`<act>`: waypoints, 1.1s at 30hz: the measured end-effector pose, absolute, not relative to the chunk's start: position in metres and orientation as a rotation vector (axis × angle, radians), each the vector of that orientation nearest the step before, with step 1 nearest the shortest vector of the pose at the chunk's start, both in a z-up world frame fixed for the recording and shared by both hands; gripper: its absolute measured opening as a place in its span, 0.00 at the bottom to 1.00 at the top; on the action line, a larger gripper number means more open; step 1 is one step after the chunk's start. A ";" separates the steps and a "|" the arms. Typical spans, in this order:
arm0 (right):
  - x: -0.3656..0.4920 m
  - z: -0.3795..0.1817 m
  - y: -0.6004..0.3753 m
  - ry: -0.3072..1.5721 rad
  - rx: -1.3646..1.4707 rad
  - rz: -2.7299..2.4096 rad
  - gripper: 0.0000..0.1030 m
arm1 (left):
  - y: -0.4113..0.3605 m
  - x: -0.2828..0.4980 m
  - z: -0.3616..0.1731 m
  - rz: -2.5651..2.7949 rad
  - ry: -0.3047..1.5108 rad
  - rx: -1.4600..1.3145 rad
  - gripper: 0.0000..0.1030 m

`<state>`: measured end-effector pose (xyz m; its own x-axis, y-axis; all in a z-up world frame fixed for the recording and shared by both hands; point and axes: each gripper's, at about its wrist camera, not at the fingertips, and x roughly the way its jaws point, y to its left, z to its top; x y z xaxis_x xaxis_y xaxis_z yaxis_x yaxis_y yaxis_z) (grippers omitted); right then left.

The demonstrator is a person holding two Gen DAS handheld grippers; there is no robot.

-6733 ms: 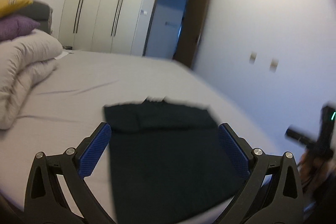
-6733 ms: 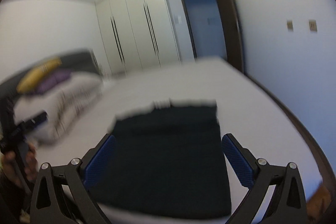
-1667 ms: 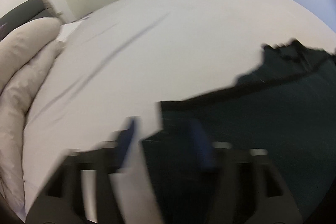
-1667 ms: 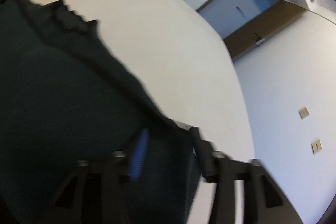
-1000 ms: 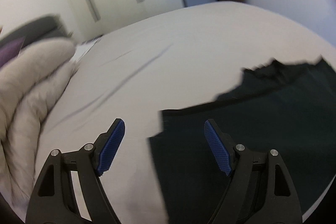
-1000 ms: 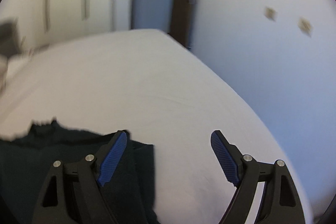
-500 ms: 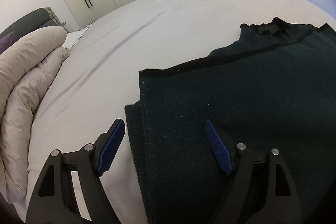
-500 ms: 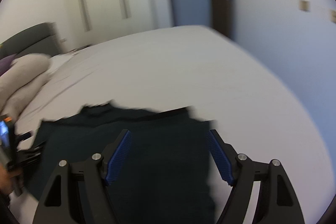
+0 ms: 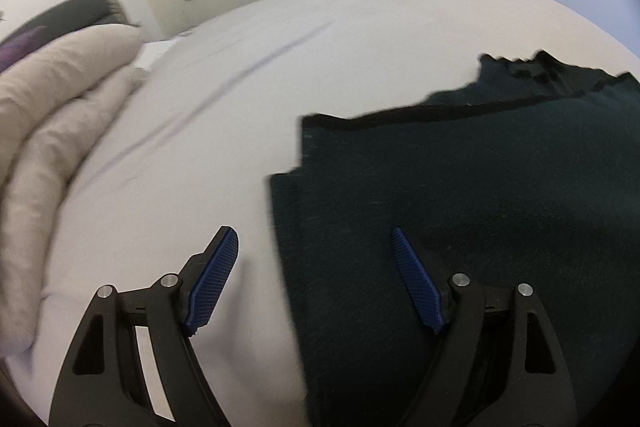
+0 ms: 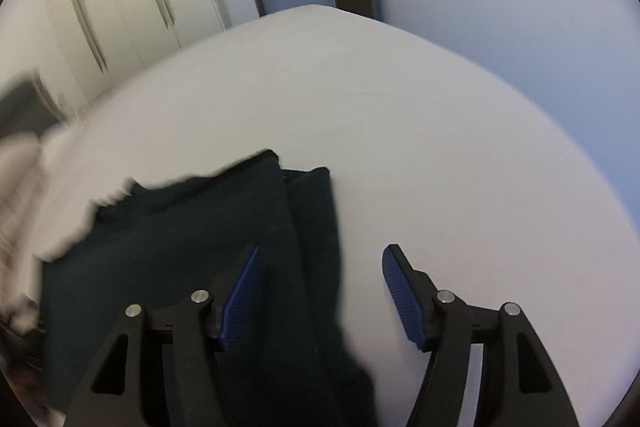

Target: Fold small clothes

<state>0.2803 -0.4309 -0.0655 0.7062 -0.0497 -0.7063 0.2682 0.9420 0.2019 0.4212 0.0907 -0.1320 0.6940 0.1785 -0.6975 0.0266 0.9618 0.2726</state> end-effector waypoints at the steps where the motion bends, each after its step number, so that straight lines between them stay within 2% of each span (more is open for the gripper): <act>1: 0.270 -0.059 -0.423 0.748 0.337 -0.112 0.64 | 0.087 0.414 -0.124 0.103 0.781 0.283 0.72; 6: 0.248 -0.051 -0.325 0.742 0.448 0.392 0.64 | 0.063 0.368 -0.090 -0.006 0.721 0.172 0.72; 10: 0.258 -0.092 -0.269 0.869 0.490 0.541 0.64 | 0.062 0.367 -0.118 -0.034 0.835 0.125 0.71; 12: 0.264 -0.118 -0.268 0.927 0.489 0.479 0.55 | 0.073 0.368 -0.135 -0.041 0.893 0.077 0.68; 13: 0.266 -0.122 -0.271 0.920 0.502 0.473 0.39 | 0.078 0.365 -0.138 -0.053 0.883 0.067 0.68; 14: 0.266 -0.126 -0.281 0.910 0.532 0.466 0.28 | 0.076 0.365 -0.139 -0.056 0.877 0.077 0.68; 19: 0.249 -0.121 -0.359 0.821 0.689 0.341 0.19 | 0.071 0.364 -0.144 -0.038 0.864 0.112 0.69; 27: 0.205 -0.110 -0.467 0.638 0.860 0.084 0.21 | 0.069 0.366 -0.146 -0.036 0.856 0.115 0.69; 29: 0.197 -0.101 -0.470 0.605 0.864 0.024 0.47 | 0.069 0.366 -0.146 -0.037 0.854 0.112 0.69; 31: 0.192 -0.090 -0.460 0.579 0.857 0.028 0.58 | 0.069 0.366 -0.146 -0.037 0.853 0.112 0.69; 33: 0.193 -0.075 -0.439 0.568 0.812 0.090 0.60 | 0.069 0.367 -0.147 -0.037 0.853 0.112 0.69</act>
<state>0.1930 -0.4392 -0.0753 0.8477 0.2879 -0.4456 0.1368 0.6929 0.7079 0.3672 0.0688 -0.1468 0.6578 0.0129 -0.7531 0.0773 0.9934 0.0845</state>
